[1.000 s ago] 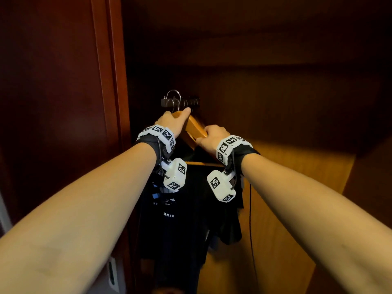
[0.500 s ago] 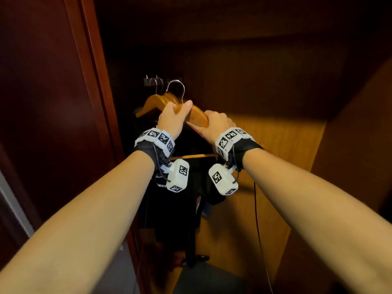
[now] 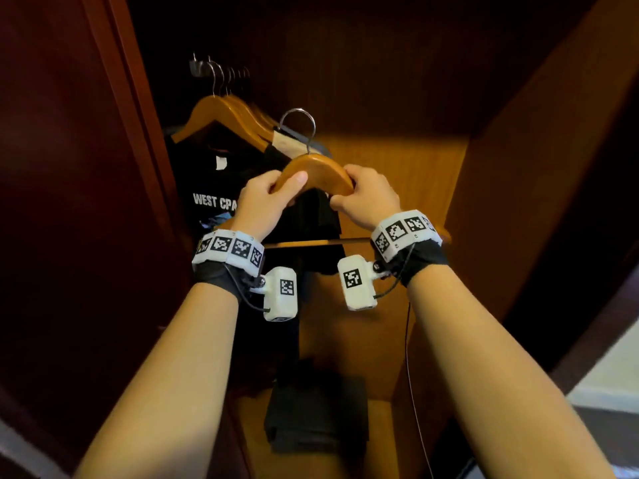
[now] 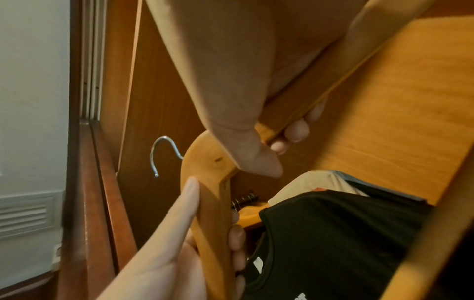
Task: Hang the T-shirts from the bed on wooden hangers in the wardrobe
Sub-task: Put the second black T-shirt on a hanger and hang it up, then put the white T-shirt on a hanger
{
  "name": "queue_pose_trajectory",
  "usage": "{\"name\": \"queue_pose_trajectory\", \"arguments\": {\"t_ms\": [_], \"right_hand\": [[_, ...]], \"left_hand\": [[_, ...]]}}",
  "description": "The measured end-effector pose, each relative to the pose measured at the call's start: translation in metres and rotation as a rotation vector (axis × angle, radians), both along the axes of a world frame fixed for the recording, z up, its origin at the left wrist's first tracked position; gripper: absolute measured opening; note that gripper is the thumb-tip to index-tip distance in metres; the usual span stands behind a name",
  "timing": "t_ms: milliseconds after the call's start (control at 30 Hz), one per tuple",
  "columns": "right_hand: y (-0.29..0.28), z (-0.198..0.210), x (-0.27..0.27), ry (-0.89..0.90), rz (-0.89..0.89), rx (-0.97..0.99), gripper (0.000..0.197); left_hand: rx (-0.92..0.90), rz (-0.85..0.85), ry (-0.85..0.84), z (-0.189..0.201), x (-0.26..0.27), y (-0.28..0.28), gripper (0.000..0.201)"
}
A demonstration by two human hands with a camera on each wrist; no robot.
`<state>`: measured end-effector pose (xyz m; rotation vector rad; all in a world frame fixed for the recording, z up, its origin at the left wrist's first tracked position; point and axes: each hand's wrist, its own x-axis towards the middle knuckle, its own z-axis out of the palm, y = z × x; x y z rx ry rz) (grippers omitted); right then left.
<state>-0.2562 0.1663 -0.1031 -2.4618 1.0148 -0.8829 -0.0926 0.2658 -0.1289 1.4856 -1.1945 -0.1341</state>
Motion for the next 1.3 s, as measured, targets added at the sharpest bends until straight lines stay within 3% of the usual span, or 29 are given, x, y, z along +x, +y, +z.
{"name": "queue_pose_trajectory", "arguments": {"t_ms": [200, 367, 501, 834, 935, 1101, 1302], "right_hand": [[0.048, -0.047, -0.033, -0.068, -0.124, 0.056, 0.015], [0.083, -0.081, -0.095, -0.073, -0.288, 0.096, 0.013], [0.121, -0.108, -0.157, -0.139, -0.407, 0.15, 0.015], [0.198, -0.133, -0.344, -0.24, -0.731, 0.155, 0.025], [0.22, -0.14, -0.411, -0.258, -0.802, 0.162, 0.017], [0.257, -0.151, -0.526, -0.271, -0.945, 0.161, 0.011], [0.289, -0.158, -0.643, -0.302, -1.068, 0.17, 0.012]], "left_hand": [[-0.021, -0.183, 0.061, -0.039, -0.022, 0.027, 0.059], [0.009, -0.384, 0.133, -0.068, -0.075, 0.046, 0.034], [0.047, -0.545, 0.175, -0.093, -0.13, 0.056, 0.031], [0.113, -0.83, 0.113, -0.104, -0.319, 0.067, 0.034], [0.132, -0.873, 0.135, -0.109, -0.392, 0.076, 0.042], [0.192, -0.979, 0.171, -0.117, -0.515, 0.098, 0.017], [0.209, -1.13, 0.132, -0.124, -0.642, 0.106, 0.036]]}}
